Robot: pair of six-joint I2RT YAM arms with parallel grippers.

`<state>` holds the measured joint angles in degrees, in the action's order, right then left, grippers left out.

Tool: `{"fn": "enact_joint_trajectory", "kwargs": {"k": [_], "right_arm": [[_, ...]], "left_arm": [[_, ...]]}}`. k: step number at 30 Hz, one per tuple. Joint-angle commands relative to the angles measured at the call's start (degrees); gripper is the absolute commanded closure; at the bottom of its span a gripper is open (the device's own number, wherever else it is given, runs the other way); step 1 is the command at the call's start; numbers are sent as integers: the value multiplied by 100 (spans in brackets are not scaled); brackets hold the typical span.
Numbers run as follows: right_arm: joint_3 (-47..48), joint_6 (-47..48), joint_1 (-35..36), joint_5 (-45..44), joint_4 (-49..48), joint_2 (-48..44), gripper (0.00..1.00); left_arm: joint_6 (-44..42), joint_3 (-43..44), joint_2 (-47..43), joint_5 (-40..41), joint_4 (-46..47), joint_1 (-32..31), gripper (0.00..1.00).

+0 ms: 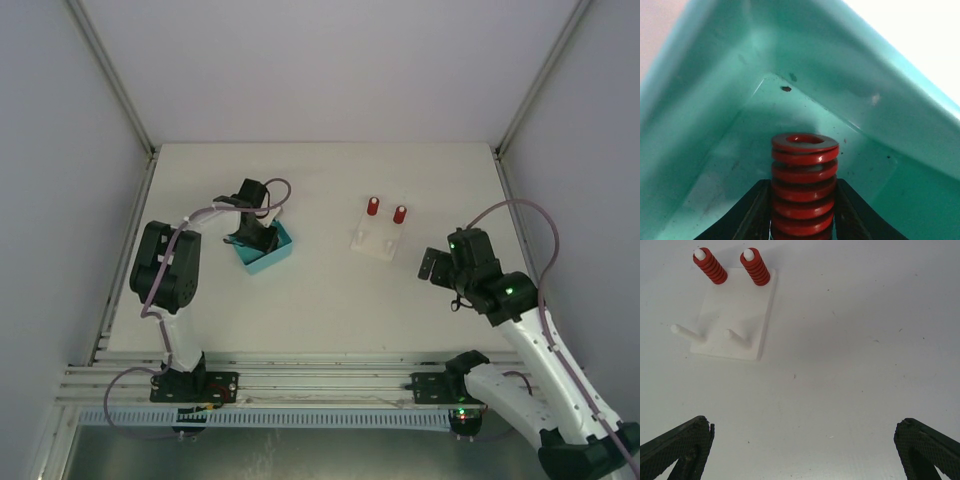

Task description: Install the large spring

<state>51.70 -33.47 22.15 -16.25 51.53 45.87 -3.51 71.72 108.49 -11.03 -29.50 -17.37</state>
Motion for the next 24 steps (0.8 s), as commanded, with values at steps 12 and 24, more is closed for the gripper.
{"fn": "enact_joint_trajectory", "kwargs": {"k": [12,24], "right_arm": [[202,-238,23,-106,311,-110,0],[227,-69,18,-229,358,-113,0]], "left_arm": [[-150,-18,38,179,88,14,69],[-130,79,32,259,29,13,76]]}}
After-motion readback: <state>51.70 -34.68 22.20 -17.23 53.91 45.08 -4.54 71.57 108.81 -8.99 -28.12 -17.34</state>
